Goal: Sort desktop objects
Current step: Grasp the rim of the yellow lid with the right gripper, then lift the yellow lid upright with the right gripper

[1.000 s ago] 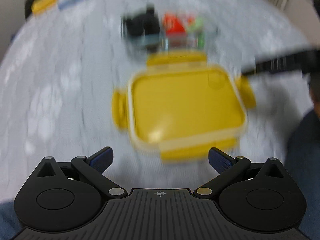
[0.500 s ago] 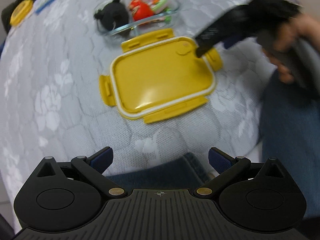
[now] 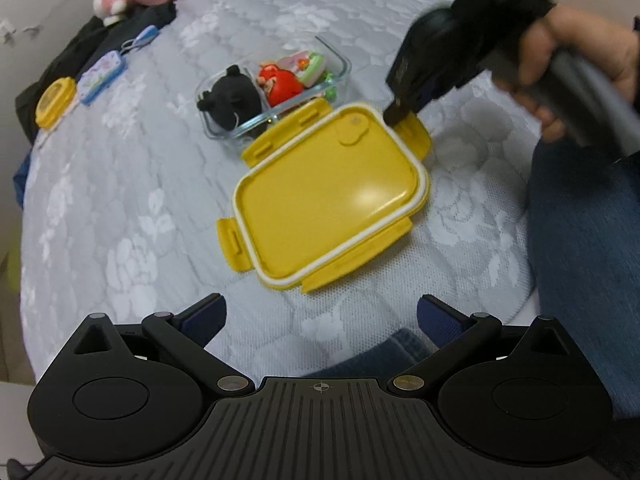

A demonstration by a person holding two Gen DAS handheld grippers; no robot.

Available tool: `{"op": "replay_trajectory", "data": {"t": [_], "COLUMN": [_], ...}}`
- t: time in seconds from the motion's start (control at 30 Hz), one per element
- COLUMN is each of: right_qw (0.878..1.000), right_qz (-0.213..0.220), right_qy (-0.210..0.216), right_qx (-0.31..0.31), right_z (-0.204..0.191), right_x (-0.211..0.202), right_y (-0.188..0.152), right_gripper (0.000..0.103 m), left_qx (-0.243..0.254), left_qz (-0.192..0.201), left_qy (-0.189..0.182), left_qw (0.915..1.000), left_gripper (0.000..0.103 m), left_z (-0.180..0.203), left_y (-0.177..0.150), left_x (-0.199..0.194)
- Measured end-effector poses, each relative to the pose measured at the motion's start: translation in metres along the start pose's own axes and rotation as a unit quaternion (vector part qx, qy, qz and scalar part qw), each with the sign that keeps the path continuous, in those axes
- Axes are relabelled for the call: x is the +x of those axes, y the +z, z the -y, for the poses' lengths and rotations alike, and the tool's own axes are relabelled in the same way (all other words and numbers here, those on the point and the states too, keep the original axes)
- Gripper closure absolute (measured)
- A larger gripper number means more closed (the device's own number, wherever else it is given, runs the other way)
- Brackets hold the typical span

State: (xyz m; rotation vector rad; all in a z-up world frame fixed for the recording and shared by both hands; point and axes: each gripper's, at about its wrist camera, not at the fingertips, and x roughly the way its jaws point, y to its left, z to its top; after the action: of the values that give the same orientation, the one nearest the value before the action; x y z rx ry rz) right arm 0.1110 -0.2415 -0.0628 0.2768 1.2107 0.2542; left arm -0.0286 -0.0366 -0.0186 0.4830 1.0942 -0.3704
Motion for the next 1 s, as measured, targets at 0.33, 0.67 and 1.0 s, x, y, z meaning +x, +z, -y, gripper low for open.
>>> {"op": "replay_trajectory", "data": {"t": [0.33,0.67,1.0], "right_qw": [0.997,0.996,0.994], "right_qz": [0.032,0.027,0.01], "right_qy": [0.069,0.079,0.109], "right_qx": [-0.012,-0.008,0.01], "right_z": [-0.038,-0.069,-0.077], "right_x": [-0.053,-0.057,-0.051], "right_y": [0.009,0.009,0.008], "right_gripper": [0.092,0.092,0.088], "left_qx": [-0.006,-0.004,0.109], "left_qz": [0.036,0.09,0.065], "left_qy": [0.045,0.142,0.259], "left_qw": [0.9983,0.9857,0.9574], "left_gripper": [0.0,0.0,0.0], "left_z": [0.001,0.024,0.058], "left_y": [-0.001,0.014,0.029], "left_x": [-0.001,0.019,0.062]}}
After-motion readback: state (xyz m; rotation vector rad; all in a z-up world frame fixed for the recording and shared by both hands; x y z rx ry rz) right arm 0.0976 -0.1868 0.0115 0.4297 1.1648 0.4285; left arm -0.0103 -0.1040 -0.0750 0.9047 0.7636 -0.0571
